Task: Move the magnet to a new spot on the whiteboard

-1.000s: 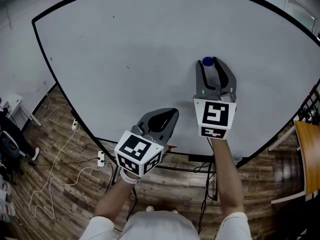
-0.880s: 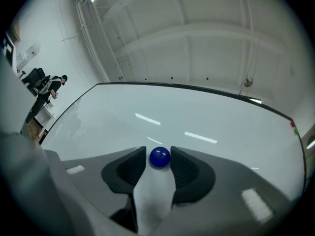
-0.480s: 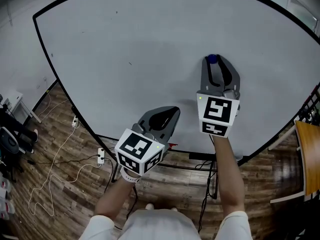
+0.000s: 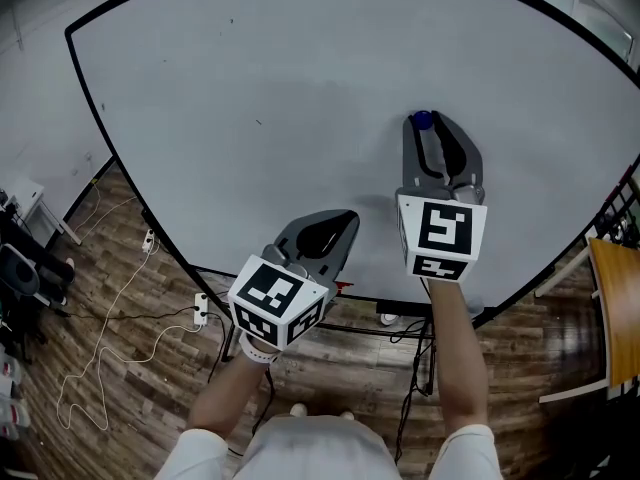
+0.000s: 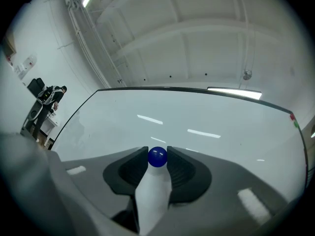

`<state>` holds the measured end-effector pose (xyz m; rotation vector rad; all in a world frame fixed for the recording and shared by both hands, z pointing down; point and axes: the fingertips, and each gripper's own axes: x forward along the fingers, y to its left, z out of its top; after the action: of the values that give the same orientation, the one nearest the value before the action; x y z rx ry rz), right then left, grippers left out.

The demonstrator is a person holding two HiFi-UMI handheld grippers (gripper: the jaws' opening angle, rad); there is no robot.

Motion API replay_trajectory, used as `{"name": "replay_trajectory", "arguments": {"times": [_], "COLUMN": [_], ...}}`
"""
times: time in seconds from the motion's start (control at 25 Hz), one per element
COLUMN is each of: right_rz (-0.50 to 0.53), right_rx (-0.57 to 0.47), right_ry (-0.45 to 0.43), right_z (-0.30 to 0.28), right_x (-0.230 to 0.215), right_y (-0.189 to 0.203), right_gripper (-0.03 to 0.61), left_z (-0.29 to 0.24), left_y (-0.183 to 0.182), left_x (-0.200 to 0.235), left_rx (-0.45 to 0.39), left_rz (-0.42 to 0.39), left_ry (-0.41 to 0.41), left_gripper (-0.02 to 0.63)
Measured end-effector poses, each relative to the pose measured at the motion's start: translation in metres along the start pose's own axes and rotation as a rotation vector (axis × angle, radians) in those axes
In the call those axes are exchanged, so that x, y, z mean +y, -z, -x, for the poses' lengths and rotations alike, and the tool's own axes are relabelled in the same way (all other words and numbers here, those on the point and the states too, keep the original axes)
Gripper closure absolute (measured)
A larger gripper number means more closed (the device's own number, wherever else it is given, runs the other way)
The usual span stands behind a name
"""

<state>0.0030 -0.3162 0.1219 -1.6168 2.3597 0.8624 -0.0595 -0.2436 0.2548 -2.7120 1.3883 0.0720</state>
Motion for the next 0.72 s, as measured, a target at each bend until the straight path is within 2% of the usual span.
{"name": "replay_trajectory", "arguments": {"times": [0.2, 0.72], "right_rz": [-0.039, -0.110], "right_rx": [0.027, 0.043], "right_ry": [-0.005, -0.057], "right_z": [0.022, 0.087], "right_x": [0.002, 0.009], "right_y": [0.011, 0.006], "right_gripper": [0.449, 0.448], "left_z": [-0.001, 0.014], "left_y": [0.005, 0.005], "left_x": [-0.001, -0.009], "left_rx": [0.002, -0.017], "left_rz": [0.008, -0.027], "left_ry": [-0.001, -0.038], "left_gripper": [0.612, 0.612]}}
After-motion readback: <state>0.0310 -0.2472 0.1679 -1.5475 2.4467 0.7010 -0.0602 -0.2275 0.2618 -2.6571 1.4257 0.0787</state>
